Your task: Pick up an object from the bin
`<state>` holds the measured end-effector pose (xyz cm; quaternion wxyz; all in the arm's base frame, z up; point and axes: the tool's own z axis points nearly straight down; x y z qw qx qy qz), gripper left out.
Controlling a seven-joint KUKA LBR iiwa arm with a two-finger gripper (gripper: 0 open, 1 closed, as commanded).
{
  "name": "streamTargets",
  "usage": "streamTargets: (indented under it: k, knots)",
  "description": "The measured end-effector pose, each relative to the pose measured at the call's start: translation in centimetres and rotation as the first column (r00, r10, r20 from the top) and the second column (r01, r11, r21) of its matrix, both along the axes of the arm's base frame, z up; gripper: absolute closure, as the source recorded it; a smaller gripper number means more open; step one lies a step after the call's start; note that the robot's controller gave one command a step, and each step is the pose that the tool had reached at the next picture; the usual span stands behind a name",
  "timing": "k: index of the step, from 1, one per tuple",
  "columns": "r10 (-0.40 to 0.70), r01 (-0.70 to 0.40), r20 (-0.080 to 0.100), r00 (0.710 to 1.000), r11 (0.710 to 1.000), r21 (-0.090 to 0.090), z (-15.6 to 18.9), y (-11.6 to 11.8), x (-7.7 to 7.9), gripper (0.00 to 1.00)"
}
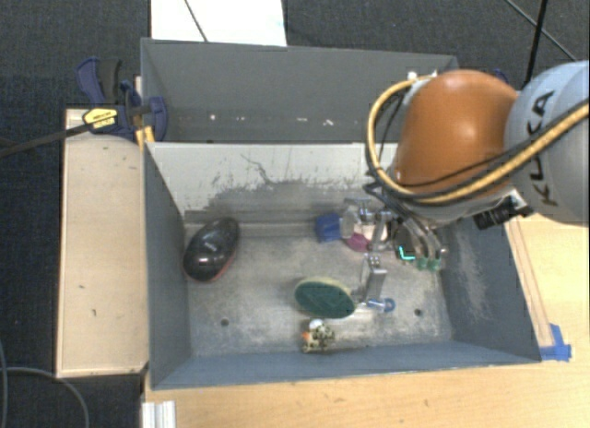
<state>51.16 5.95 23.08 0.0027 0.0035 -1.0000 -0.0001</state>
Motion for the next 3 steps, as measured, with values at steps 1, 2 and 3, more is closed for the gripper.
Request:
streamTargets:
  k: [1,2,3]
  knots:
    - [-0.006,0.006,0.011,1.0,1.0,0.002,-15.8,-0.1,-1.3,0.0]
    - [-0.012,0.012,0.025,1.0,1.0,0.003,-15.3,-0.1,-0.8,1.0]
    - [-0.004,0.004,0.017,1.0,1.0,0.002,-0.4,1.6,0.4,1.0]
